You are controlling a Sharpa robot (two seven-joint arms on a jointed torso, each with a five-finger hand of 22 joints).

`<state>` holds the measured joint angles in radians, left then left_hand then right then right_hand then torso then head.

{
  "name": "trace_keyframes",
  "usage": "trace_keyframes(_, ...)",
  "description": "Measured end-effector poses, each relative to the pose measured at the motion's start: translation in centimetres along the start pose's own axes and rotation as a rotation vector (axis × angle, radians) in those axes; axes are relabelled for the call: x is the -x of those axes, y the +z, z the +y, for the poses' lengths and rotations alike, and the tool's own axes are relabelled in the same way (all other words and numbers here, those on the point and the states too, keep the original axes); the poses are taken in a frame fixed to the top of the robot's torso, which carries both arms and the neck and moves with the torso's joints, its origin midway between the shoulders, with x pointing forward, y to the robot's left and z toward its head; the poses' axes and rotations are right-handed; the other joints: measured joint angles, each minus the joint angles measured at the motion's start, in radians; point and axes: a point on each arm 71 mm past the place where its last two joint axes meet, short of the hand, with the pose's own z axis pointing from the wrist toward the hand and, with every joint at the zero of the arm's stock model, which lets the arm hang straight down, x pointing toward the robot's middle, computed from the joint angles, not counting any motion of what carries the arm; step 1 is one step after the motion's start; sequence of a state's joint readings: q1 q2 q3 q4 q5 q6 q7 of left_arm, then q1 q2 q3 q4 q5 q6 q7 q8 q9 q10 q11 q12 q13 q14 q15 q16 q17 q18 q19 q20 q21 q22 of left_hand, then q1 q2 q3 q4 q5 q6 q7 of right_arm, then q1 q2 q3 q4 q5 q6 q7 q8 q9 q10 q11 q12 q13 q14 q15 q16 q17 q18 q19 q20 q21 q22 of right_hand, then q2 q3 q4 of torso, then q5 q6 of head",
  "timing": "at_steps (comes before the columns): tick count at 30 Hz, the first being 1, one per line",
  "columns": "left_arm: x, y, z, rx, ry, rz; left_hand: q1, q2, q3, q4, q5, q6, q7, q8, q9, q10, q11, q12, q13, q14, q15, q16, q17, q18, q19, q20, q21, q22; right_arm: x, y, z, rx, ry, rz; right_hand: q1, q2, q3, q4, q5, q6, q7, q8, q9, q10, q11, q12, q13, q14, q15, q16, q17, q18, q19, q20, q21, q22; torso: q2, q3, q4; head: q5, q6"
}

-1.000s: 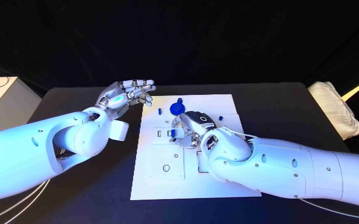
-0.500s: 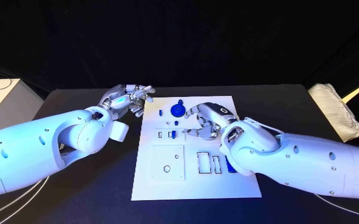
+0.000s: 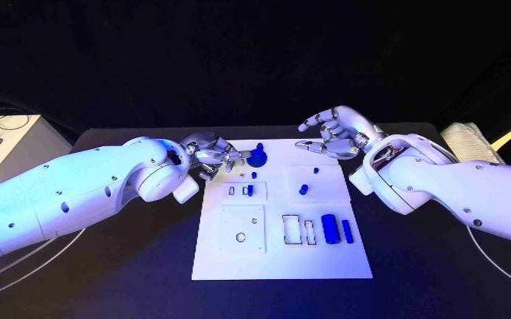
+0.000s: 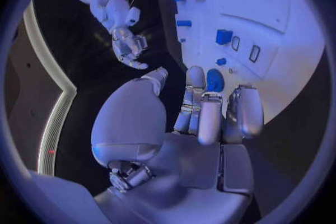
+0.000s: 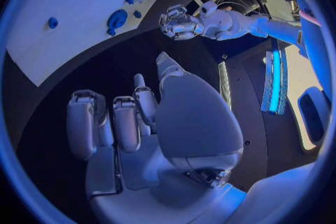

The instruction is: Assemble the parts on the task board

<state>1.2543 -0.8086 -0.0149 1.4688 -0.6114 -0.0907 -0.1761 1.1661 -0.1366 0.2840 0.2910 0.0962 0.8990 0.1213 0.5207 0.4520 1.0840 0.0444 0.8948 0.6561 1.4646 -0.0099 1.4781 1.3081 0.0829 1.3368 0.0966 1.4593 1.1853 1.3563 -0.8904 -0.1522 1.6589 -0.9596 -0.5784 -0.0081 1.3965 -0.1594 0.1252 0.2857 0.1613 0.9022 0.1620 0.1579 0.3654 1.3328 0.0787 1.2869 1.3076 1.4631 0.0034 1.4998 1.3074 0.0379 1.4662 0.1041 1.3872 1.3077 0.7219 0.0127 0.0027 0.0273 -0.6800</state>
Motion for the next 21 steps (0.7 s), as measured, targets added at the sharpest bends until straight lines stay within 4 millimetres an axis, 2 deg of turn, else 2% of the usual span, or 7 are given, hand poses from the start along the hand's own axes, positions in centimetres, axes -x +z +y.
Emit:
trace_keyframes(3,-0.1,0.8,-0.9,0.059,0.119,0.027,0.01,0.01,-0.005,0.0,0.006,-0.006,-0.006,0.022,0.031,-0.013,-0.002,0.003,0.001,0.003,-0.003,-0.008,0.0,0.0,-0.006,-0.006,0.0,-0.009,0.8,0.1,-0.7,-0.02,0.04,-0.022,0.0,0.0,0.001,-0.001,0.007,0.0,0.0,0.001,0.0,-0.01,0.0,-0.018,0.0,0.0,0.0,-0.007,0.0,0.0,0.0,0.0,-0.025,0.0,-0.004,0.0007,0.0009,0.002,-0.004)
trace_keyframes(6,-0.1,1.5,-1.6,0.108,0.214,0.045,0.015,0.016,-0.005,0.0,0.006,-0.012,-0.008,0.031,0.047,-0.016,-0.005,0.003,0.002,0.003,-0.003,-0.008,0.0,0.0,-0.006,-0.006,0.0,-0.012,1.5,0.2,-1.2,-0.035,0.068,-0.043,0.001,0.001,0.011,0.003,0.017,-0.022,0.002,0.008,-0.005,-0.074,0.001,-0.101,-0.051,0.0,0.0,-0.07,0.0,0.034,-0.053,0.002,-0.143,0.0,-0.007,0.0013,0.0023,0.004,-0.009)
trace_keyframes(11,-0.2,2.5,-2.5,0.199,0.349,0.069,-0.019,0.021,-0.017,0.002,0.006,-0.025,-0.007,0.047,0.076,-0.023,-0.002,0.013,0.006,0.003,-0.003,-0.012,0.0,0.0,-0.006,-0.006,0.0,-0.015,2.1,0.3,-1.8,-0.052,0.109,-0.077,0.008,0.0,0.016,0.003,0.025,-0.036,0.004,0.017,-0.009,-0.161,0.003,-0.226,-0.162,-0.002,-0.002,-0.165,-0.054,0.057,-0.117,0.001,-0.319,-0.074,-0.009,0.0025,0.0025,0.009,-0.013)
trace_keyframes(15,-0.4,3.1,-2.8,0.26,0.422,0.087,-0.043,0.023,-0.03,0.001,0.006,-0.03,-0.009,0.059,0.094,-0.023,-0.002,0.015,0.009,0.003,-0.003,-0.012,0.0,0.0,-0.006,-0.006,0.0,-0.014,2.5,0.3,-2.0,-0.06,0.128,-0.098,0.008,0.0,0.023,0.001,0.028,-0.054,0.007,0.035,-0.01,-0.266,0.019,-0.416,-0.341,-0.072,0.001,-0.339,-0.217,0.111,-0.207,0.001,-0.599,-0.267,-0.008,0.0031,0.0025,0.009,-0.016)
trace_keyframes(16,-0.5,3.3,-2.8,0.273,0.436,0.091,-0.046,0.02,-0.038,0.002,0.006,-0.03,-0.009,0.063,0.102,-0.029,-0.003,0.018,0.009,0.003,-0.003,-0.015,0.0,0.0,-0.012,-0.007,0.0,-0.017,2.6,0.4,-2.1,-0.061,0.132,-0.102,0.008,0.0,0.028,0.003,0.036,-0.062,0.008,0.048,-0.01,-0.311,0.024,-0.487,-0.41,-0.135,0.004,-0.491,-0.346,0.135,-0.263,0.004,-0.765,-0.386,-0.008,0.0029,0.0029,0.009,-0.016)
trace_keyframes(18,-0.7,3.6,-2.8,0.3,0.467,0.102,-0.053,0.012,-0.05,0.003,0.006,-0.03,-0.009,0.074,0.115,-0.032,-0.003,0.018,0.009,0.002,-0.003,-0.02,0.0,0.0,-0.015,-0.007,-0.001,-0.022,2.8,0.4,-2.2,-0.063,0.14,-0.114,0.015,-0.007,0.04,0.004,0.046,-0.072,0.015,0.066,-0.007,-0.352,0.031,-0.559,-0.485,-0.207,0.011,-0.688,-0.486,0.14,-0.297,0.012,-0.9,-0.487,-0.008,0.0026,0.0036,0.006,-0.017)
trace_keyframes(21,-1.0,4.2,-3.1,0.328,0.502,0.115,-0.055,0.011,-0.055,0.003,0.006,-0.034,-0.013,0.077,0.124,-0.032,-0.003,0.018,0.009,0.003,-0.003,-0.02,0.0,0.0,-0.015,-0.007,-0.004,-0.023,3.0,0.5,-2.4,-0.068,0.158,-0.134,0.023,-0.015,0.063,0.002,0.056,-0.09,0.029,0.088,-0.002,-0.394,0.042,-0.663,-0.599,-0.263,0.029,-0.848,-0.556,0.14,-0.326,0.029,-1.019,-0.588,-0.008,0.0019,0.004,0.006,-0.02)
